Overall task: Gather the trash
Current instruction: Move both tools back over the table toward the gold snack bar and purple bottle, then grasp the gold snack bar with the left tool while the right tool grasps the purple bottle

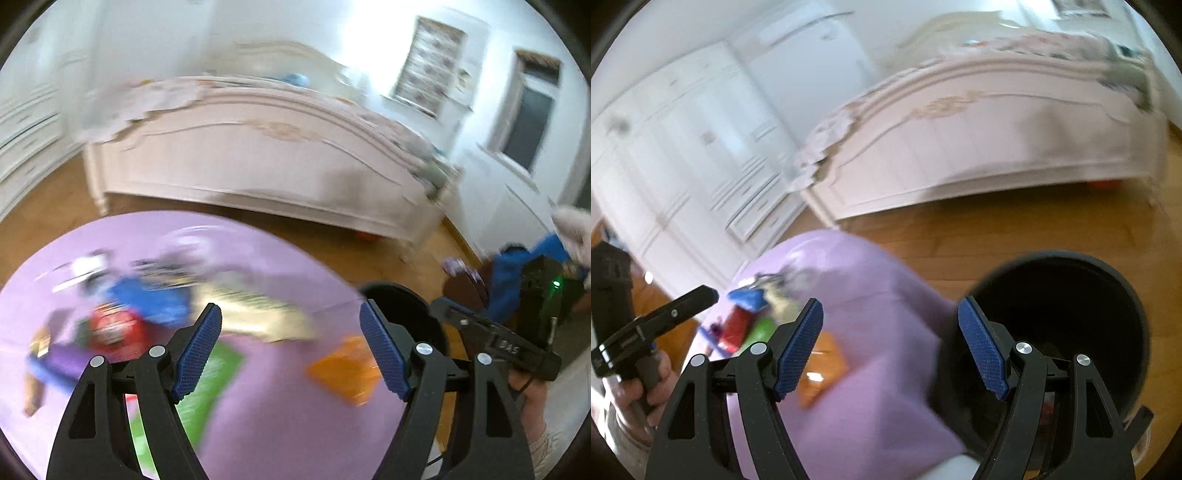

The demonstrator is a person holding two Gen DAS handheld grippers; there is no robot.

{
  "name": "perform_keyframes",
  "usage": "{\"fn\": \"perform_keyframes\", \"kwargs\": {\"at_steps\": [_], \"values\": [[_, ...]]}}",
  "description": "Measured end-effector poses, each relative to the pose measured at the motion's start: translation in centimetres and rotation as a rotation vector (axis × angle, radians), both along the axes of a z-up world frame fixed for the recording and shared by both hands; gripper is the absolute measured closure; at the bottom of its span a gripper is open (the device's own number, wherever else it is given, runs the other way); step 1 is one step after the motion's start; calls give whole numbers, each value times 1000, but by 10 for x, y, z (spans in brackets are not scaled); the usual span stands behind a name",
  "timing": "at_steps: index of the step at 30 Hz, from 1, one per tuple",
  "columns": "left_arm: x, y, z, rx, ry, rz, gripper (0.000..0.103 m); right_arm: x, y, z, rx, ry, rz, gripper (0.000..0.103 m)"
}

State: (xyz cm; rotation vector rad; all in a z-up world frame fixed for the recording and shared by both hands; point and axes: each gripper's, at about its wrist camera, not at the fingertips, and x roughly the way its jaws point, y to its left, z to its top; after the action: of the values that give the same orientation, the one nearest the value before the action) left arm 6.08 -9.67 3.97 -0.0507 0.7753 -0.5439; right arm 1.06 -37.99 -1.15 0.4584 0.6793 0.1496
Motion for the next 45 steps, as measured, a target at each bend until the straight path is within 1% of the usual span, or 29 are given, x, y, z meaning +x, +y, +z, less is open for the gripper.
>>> {"fn": "perform_keyframes", "kwargs": {"at_steps": [3,6,9,11,13,15,16,18,20,22,24,25,26,28,29,30,31,33,35,37,39,42,45], "values": [[0,57,-1,-20,14,104,26,12,39,14,-49,-13,85,28],[-1,113,-4,-20,24,208,26,21,81,23,-104,-22,182,28],[0,151,-9,-12,39,269,26,31,134,31,-196,-40,302,28],[5,176,-16,5,65,302,27,37,162,35,-246,-54,371,28],[9,195,-24,32,78,319,27,40,193,39,-316,-65,435,33],[13,203,-31,64,88,326,35,46,215,42,-364,-78,486,37],[15,208,-35,72,97,323,37,46,224,42,-384,-87,510,39],[17,211,-42,87,114,313,41,54,246,43,-449,-106,561,39],[22,211,-50,108,129,291,45,59,263,41,-489,-107,601,39],[26,212,-58,124,142,259,48,68,279,37,-533,-104,643,42],[28,209,-63,134,149,242,55,74,295,33,-573,-99,681,44],[30,210,-66,137,154,235,56,77,303,30,-587,-98,700,46],[33,210,-68,140,159,232,59,81,310,26,-608,-93,721,47],[37,213,-74,141,172,233,63,86,321,18,-641,-77,749,54],[39,214,-77,142,178,235,68,89,327,14,-658,-69,762,55],[40,216,-78,144,175,238,71,92,331,10,-668,-62,770,57],[39,217,-79,148,168,237,72,94,333,6,-674,-51,778,60],[39,219,-79,153,161,235,76,102,338,-2,-685,-32,789,64],[39,220,-79,155,156,239,80,105,339,-8,-676,-14,801,69],[39,223,-79,147,156,248,83,107,340,-12,-665,-3,806,77],[40,226,-80,135,161,259,88,107,338,-13,-639,1,802,77],[37,228,-78,119,163,270,90,107,330,-11,-573,11,801,77],[33,227,-71,102,152,277,91,106,320,-4,-506,11,782,77]]}}
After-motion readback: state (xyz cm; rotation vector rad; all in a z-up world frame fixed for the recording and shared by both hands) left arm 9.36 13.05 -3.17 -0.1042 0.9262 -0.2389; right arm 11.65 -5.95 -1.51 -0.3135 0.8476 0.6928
